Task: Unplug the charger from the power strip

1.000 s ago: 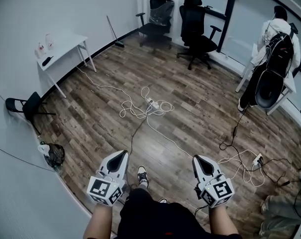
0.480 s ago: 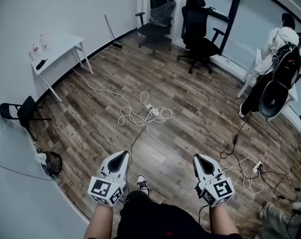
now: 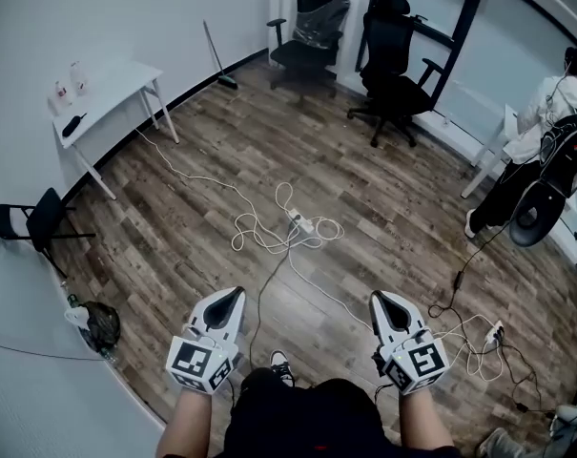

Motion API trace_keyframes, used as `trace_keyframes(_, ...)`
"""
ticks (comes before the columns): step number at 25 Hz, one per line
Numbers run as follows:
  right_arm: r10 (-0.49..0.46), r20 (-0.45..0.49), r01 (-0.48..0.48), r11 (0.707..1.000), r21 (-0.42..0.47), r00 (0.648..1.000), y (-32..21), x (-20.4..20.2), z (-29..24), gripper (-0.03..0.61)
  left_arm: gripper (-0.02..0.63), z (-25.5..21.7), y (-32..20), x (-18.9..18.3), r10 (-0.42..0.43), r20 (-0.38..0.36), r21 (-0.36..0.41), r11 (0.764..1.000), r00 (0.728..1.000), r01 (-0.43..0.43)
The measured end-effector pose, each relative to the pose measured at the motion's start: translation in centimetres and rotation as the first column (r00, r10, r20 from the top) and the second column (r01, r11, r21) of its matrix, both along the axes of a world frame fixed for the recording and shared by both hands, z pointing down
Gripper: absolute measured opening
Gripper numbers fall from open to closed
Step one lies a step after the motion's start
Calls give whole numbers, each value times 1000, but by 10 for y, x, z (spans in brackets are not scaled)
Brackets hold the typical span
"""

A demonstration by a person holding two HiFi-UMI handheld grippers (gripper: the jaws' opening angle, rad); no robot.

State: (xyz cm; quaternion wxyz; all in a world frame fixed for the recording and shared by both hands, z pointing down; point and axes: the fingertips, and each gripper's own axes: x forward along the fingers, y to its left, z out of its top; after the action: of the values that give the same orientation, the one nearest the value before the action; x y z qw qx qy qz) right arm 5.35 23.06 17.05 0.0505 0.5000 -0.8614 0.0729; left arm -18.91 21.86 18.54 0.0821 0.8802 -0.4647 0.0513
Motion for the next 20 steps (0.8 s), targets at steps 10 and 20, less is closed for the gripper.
trace_keyframes(10,11,7,-10,998,-57,1000,-72,1,26,23,23,18,-74,6,36,7,-47,998,999,-35)
trace_keyframes(20,-47,54,47,999,-3,997,-211,51,29,21,23,15,-194,60,-4,44,-48,999,999,6)
